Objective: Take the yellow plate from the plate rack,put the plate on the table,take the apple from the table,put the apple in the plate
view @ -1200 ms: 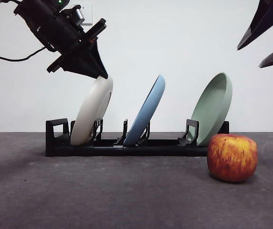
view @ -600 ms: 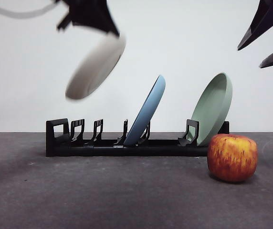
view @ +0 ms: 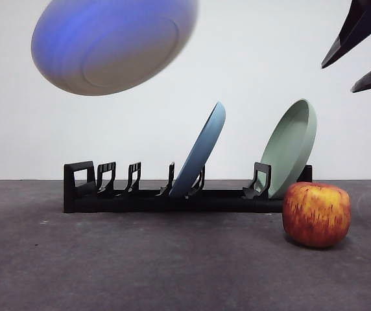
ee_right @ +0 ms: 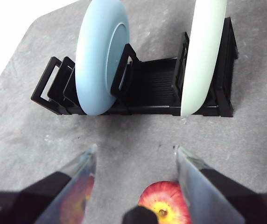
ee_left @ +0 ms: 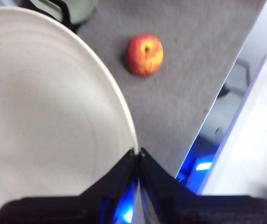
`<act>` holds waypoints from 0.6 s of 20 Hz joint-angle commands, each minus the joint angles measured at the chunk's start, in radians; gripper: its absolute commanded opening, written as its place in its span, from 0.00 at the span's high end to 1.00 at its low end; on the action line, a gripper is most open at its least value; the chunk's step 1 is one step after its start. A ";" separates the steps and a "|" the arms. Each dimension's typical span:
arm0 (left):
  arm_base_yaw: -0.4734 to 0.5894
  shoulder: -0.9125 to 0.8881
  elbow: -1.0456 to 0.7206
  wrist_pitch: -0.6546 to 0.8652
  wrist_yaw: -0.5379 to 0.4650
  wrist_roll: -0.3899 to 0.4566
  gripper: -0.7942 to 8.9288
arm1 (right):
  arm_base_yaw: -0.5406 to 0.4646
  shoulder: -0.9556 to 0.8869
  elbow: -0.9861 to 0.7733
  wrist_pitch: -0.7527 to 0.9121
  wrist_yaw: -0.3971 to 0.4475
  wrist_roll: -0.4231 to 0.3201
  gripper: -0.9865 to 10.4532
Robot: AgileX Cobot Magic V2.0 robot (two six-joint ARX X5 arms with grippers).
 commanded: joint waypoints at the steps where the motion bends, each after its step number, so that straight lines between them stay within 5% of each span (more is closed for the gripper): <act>1: -0.086 0.009 -0.099 0.060 -0.091 -0.054 0.93 | 0.002 0.003 0.003 0.002 0.003 -0.009 0.67; 5: -0.171 0.020 -0.285 0.224 -0.165 -0.124 0.93 | 0.002 0.003 0.003 0.002 0.003 -0.009 0.67; 12: -0.197 0.140 -0.464 0.455 -0.224 -0.129 0.93 | 0.002 0.003 0.003 -0.008 0.003 -0.009 0.67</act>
